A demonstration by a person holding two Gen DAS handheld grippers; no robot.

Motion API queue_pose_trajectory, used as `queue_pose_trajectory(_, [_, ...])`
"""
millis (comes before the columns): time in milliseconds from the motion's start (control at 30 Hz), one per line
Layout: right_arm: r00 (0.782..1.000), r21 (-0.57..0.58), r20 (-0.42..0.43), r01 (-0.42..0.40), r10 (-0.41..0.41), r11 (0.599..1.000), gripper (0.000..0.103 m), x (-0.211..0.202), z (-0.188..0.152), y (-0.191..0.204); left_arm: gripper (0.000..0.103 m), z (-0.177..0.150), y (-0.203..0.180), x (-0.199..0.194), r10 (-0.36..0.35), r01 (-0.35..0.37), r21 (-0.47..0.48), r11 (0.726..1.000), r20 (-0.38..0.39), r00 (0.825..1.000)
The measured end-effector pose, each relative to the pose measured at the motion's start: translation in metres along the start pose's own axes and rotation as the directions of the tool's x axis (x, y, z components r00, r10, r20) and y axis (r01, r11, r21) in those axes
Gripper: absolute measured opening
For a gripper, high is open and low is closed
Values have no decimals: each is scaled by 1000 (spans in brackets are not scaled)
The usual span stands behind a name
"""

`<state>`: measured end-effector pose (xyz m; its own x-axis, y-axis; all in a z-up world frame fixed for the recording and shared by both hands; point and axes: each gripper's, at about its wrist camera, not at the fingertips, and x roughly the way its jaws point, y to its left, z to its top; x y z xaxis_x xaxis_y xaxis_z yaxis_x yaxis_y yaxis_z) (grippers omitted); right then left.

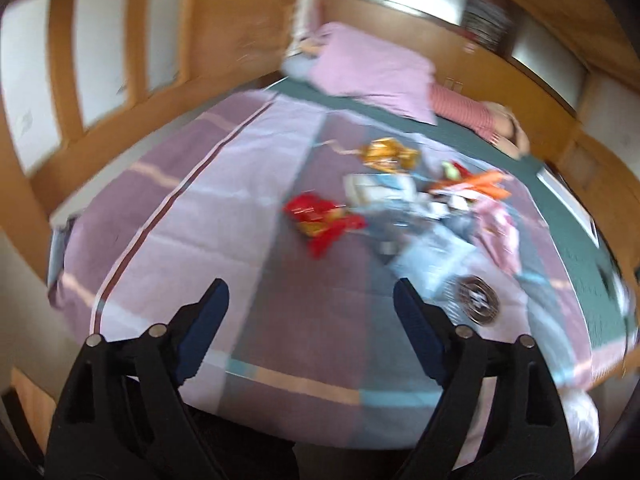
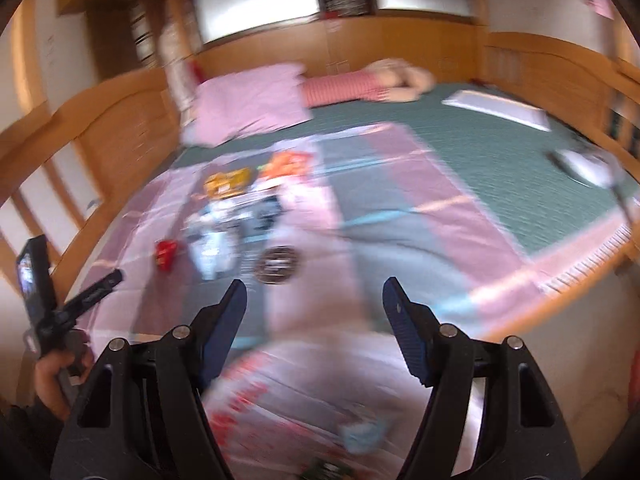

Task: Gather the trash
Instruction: 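Grasp the white printed plastic bag with the right tool while the left tool grasps the clear bottle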

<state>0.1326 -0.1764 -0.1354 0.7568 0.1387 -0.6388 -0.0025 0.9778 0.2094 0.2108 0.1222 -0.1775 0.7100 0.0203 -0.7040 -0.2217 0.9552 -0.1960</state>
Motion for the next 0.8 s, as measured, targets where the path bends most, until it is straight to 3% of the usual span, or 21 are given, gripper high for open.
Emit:
queue_pose_trajectory(67, [995, -20, -60, -84, 83, 996, 69, 44, 17, 31, 87, 0, 24, 11, -82, 73, -168, 983, -52, 995])
queue_pose_trajectory(167, [982, -7, -150, -114, 111, 993, 69, 114, 36, 63, 90, -3, 39, 19, -180, 160, -252, 954, -58, 982])
queue_pose_trajectory(367, [945, 191, -293, -91, 145, 977, 63, 224, 43, 70, 92, -14, 52, 15, -251, 227, -357, 906, -21, 968])
queue_pose_trajectory(433, [942, 248, -303, -70, 146, 966, 47, 246, 45, 68, 93, -13, 53, 19, -252, 225, -369, 902, -26, 967])
queue_pose_trajectory(467, [942, 251, -298, -76, 152, 965, 41, 250, 47, 70, 93, -13, 54, 19, -258, 228, -374, 899, -32, 966])
queue_pose_trajectory(500, [944, 245, -292, -80, 152, 966, 23, 248, 48, 71, 93, -13, 56, 18, -266, 232, -379, 896, -37, 963])
queue_pose_trajectory(567, [953, 213, -261, -97, 152, 972, 20, 237, 52, 75, 93, -12, 58, 24, -282, 236, -409, 882, -56, 958])
queue_pose_trajectory(667, [979, 104, -187, -57, 76, 993, 19, 207, 62, 83, 94, -14, 67, 31, -283, 216, -479, 851, -72, 956])
queue_pose_trajectory(733, [995, -43, -101, 13, -17, 999, 19, 179, 62, 93, 94, -16, 73, 34, -263, 188, -518, 835, -73, 962])
queue_pose_trajectory(800, [996, -187, -49, 68, -78, 980, 19, 163, 53, 104, 94, -17, 76, 32, -228, 159, -534, 830, -64, 972])
